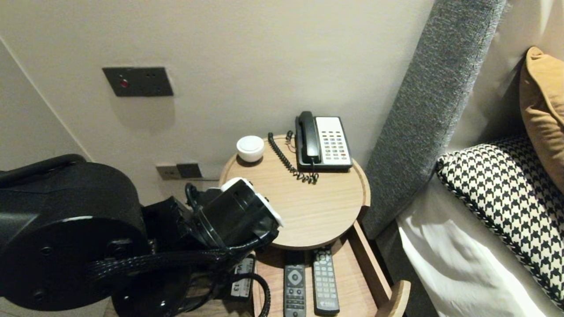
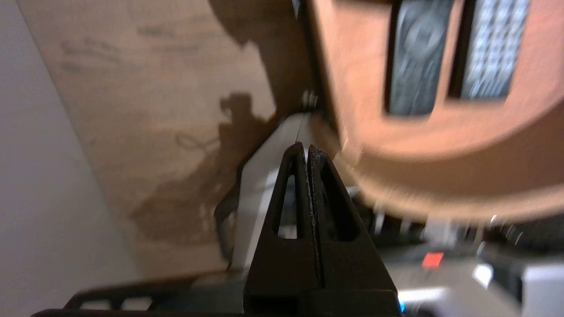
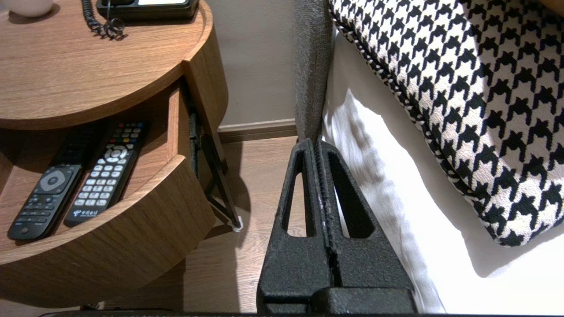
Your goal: Close the nightstand drawer
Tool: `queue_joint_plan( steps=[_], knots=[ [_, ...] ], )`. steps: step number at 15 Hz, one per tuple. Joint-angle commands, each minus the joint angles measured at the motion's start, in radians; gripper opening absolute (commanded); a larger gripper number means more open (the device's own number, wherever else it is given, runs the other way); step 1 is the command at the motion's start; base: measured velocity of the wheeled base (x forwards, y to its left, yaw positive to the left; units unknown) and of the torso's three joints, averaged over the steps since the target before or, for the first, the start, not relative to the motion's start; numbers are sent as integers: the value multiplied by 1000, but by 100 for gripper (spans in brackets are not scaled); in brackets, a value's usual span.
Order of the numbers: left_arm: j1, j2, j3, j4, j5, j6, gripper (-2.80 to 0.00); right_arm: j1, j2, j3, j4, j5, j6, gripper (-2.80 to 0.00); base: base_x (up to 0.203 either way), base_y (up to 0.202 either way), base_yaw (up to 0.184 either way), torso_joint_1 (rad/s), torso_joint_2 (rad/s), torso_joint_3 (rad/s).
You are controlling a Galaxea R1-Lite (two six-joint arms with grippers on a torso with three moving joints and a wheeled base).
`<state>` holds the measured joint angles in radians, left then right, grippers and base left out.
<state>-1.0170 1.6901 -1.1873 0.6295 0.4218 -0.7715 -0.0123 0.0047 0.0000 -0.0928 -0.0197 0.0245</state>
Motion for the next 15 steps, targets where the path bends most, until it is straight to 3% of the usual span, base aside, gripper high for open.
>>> queue_joint_plan(
  steps=[1,6,10,15],
  knots=[
    [-14,-44,65,32,-18,-1,-280,0,0,40,-1,0,0,-280,0,0,0,0,0,0],
    [-58,-40,178,65,-198,-8,-280,0,0,40,-1,0,0,-280,0,0,0,0,0,0],
    [-60,4,190,68,-309,-4,-280,0,0,40,-1,0,0,-280,0,0,0,0,0,0],
    [-59,84,180,52,-322,1,-280,0,0,40,-1,0,0,-280,0,0,0,0,0,0]
  ],
)
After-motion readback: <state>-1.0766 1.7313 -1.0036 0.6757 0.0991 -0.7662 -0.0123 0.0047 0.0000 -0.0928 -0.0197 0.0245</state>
